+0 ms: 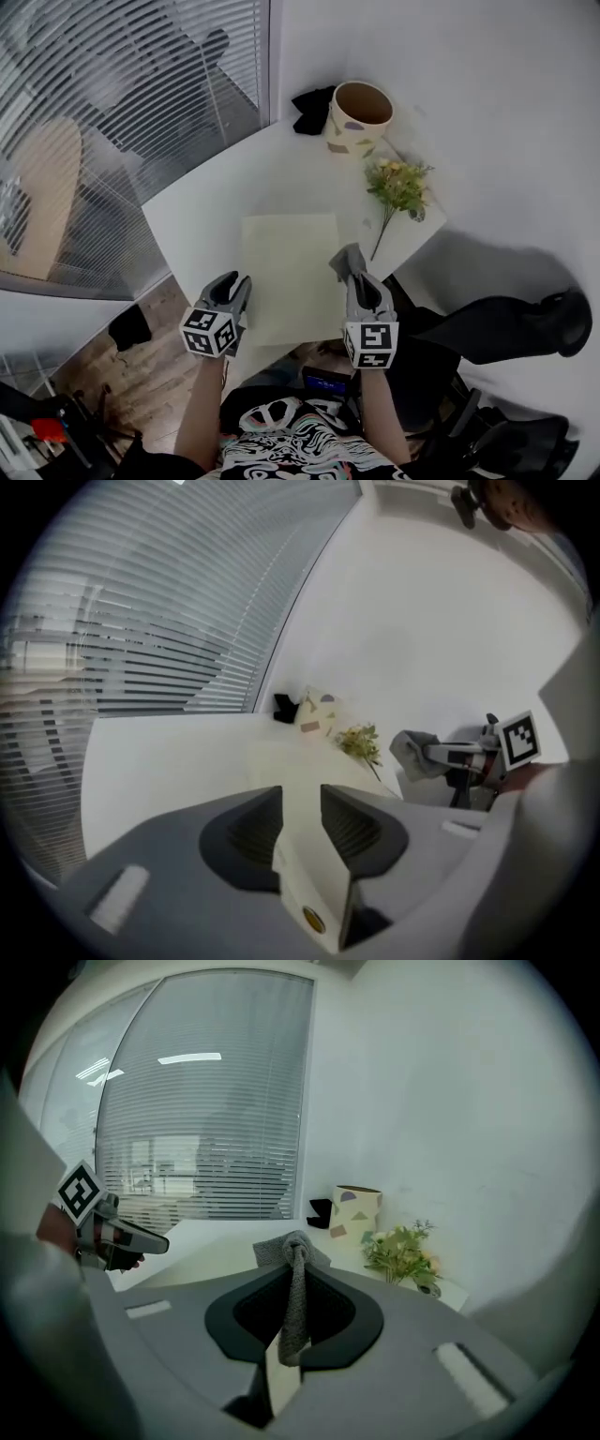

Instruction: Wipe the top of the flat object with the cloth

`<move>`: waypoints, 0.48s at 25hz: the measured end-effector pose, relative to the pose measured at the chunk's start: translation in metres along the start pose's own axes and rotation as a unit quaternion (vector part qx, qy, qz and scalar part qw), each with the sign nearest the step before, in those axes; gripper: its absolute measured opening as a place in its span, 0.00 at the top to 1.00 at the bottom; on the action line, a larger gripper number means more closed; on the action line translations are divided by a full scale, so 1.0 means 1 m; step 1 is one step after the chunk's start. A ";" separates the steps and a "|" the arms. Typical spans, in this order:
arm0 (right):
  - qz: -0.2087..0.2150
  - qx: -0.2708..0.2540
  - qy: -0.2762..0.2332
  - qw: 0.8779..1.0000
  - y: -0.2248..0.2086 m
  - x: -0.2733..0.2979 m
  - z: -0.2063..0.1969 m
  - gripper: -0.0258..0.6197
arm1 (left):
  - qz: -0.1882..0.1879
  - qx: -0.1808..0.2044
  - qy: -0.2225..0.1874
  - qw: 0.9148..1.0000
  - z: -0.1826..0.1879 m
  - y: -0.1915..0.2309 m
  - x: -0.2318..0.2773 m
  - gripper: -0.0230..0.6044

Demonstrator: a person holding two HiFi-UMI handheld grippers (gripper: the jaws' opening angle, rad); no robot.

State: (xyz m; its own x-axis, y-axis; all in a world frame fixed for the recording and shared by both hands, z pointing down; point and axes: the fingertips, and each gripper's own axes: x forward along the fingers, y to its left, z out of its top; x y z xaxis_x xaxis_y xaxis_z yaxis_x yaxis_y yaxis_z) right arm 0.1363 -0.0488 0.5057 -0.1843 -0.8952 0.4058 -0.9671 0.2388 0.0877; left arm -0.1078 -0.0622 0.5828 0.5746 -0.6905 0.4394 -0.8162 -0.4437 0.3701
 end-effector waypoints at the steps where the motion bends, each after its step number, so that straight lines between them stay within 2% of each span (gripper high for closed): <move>1: 0.004 -0.003 0.002 1.000 0.000 0.005 0.001 0.93 | 0.001 -0.005 0.004 1.000 -0.003 0.003 0.003 0.73; 10: 0.044 -0.040 0.009 0.998 -0.002 0.070 0.017 0.93 | 0.020 -0.031 0.017 0.999 -0.019 0.018 0.019 0.73; 12: 0.055 -0.043 0.010 0.998 -0.001 0.085 0.016 0.93 | 0.015 -0.044 0.011 0.999 -0.019 0.019 0.024 0.69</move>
State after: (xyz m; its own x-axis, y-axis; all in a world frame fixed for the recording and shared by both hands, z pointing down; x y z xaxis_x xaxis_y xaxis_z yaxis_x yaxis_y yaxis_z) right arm 0.1191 -0.1308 0.5256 -0.2841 -0.8539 0.4360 -0.9225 0.3674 0.1185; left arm -0.1088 -0.0766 0.6159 0.5518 -0.6895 0.4691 -0.8251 -0.3697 0.4272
